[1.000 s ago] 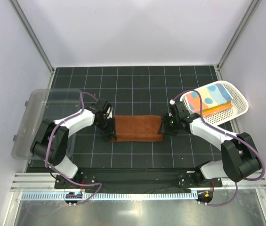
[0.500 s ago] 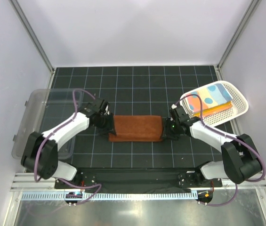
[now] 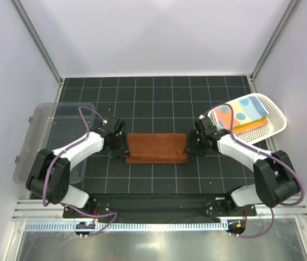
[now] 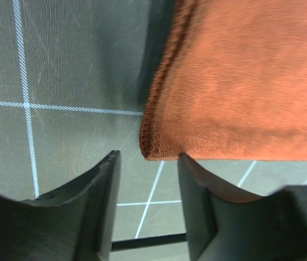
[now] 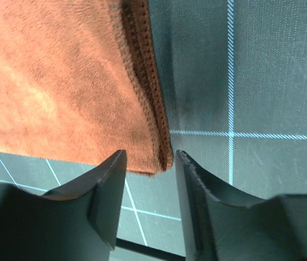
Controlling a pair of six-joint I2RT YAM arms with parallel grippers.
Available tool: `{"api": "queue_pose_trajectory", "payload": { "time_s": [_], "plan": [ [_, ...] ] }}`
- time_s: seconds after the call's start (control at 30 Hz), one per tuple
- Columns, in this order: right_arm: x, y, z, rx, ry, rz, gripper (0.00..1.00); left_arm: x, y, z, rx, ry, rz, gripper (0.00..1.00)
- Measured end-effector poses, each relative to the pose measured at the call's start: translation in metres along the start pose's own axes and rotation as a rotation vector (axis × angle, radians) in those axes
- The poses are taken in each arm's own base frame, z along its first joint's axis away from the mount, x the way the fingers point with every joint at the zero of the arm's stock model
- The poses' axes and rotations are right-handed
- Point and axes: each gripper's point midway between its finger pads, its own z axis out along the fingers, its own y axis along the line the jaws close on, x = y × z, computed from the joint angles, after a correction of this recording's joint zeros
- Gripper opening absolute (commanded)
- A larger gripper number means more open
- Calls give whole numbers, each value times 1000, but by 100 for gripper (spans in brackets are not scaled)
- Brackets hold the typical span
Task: Fold and stack the towels
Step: Fold the towel
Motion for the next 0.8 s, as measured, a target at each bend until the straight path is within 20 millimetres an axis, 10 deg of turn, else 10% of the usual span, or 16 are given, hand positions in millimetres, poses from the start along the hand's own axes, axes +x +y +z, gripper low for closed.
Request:
{"api": "queue_pose_trajectory", "payload": {
  "time_s": [0.4, 0.8],
  "plan": [
    [14, -12, 20, 16, 23, 51, 31, 6, -1, 18, 14, 19, -47, 0],
    [10, -9, 22, 5, 9, 47, 1, -2, -13, -6, 52, -7, -38, 7]
  ]
}}
